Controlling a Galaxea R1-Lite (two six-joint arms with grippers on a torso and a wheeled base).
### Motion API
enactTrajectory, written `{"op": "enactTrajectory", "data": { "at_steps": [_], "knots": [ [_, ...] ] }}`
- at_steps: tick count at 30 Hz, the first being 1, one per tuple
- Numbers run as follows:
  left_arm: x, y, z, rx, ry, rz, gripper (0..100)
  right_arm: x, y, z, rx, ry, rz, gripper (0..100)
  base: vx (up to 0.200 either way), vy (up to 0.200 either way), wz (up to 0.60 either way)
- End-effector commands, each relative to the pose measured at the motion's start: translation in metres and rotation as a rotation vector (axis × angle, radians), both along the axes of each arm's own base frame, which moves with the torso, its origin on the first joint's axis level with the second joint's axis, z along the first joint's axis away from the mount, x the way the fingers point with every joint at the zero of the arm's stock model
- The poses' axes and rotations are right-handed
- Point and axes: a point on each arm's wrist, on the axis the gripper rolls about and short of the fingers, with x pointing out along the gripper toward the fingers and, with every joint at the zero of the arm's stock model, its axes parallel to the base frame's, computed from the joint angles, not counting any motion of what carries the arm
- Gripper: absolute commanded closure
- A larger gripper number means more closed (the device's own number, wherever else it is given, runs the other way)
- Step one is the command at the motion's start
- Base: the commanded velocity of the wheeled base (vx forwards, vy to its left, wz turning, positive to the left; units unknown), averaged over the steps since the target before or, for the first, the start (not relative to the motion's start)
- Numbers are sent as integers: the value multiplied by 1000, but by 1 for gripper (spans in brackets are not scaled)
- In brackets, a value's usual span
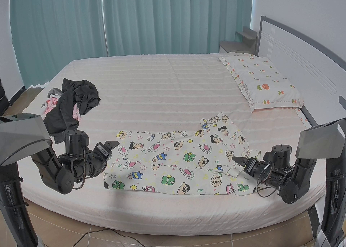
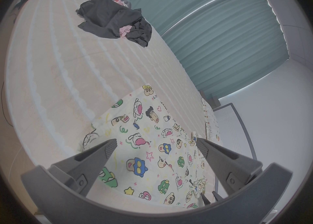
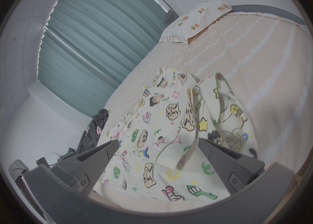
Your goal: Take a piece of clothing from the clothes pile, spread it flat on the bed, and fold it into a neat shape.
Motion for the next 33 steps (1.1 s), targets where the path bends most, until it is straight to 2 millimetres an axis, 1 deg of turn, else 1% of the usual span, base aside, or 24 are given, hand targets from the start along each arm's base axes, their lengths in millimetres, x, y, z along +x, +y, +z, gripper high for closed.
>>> {"op": "enactTrajectory", "data": {
  "at_steps": [1,7,10,16,17,27,33],
  "knots": [
    [-11,1,-19,4,74,-2,0,2,16,-22,-44,30,8,0,0,0,0],
    [-11,0,-20,6,75,-1,0,7,20,-25,-60,25,-11,0,0,0,0],
    [-11,0,-21,7,77,0,0,12,22,-31,-76,20,-39,0,0,0,0],
    [-11,0,-21,7,77,0,0,17,23,-32,-92,31,-60,0,0,0,0],
    [-11,0,-21,7,77,0,0,17,23,-32,-92,31,-60,100,0,0,0],
    [-11,0,-23,11,82,-1,0,13,20,-29,-114,25,-114,100,0,0,0],
    [-11,0,-23,12,82,-2,0,1,19,-14,-104,-7,-109,100,0,0,0]
  ]
}}
